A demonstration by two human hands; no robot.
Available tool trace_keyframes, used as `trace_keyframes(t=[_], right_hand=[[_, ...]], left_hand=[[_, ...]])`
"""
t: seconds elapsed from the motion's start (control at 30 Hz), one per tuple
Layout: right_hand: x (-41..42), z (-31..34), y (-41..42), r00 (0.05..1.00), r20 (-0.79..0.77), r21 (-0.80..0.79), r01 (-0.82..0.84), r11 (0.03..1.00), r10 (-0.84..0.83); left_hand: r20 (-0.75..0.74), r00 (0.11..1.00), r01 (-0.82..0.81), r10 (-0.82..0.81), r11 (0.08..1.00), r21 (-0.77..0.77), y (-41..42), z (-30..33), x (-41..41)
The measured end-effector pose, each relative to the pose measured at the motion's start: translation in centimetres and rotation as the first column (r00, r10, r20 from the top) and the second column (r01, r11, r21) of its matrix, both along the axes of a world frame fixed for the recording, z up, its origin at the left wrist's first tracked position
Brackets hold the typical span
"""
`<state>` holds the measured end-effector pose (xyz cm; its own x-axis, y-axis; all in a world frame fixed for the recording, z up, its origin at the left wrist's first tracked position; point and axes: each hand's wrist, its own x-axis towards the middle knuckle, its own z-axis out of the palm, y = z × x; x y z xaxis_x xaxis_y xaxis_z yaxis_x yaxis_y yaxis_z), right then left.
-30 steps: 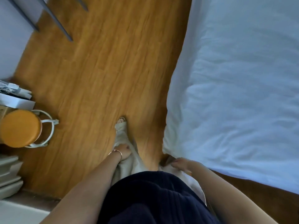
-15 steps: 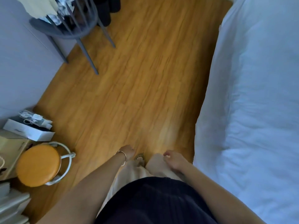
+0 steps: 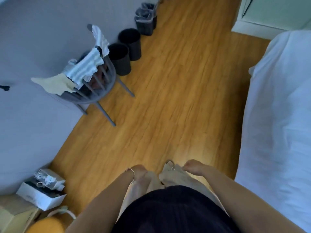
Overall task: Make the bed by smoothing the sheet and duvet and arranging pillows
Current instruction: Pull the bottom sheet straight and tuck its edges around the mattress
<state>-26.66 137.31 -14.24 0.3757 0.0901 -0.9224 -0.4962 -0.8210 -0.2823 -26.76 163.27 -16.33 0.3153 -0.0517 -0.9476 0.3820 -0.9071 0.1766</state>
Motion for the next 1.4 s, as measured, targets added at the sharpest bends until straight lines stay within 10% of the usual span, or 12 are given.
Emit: trace_keyframes(t=[0.23,1.0,1.4], right_hand=[[14.2,-0.7,-4.7,0.909,0.131,0.098,0.385,0.918,-0.395],[59.6,-1.8,-30.4,0.888,0.059,-0.07,0.459,0.886,-0.455],[83.6,-0.9,-59.6,0.376,0.133,0.174,0.902,0.395,-0.917]], left_hand=[[0.132,0.99,-0.046,0.049,0.999,-0.027,-5.2,1.5,17.3],[-0.027,0.978,0.206,-0.208,0.976,-0.07,-34.3,-2.9,73.3],[0.37,0.915,0.239,-0.158,0.953,-0.184,-62.0,1.7,95.8]])
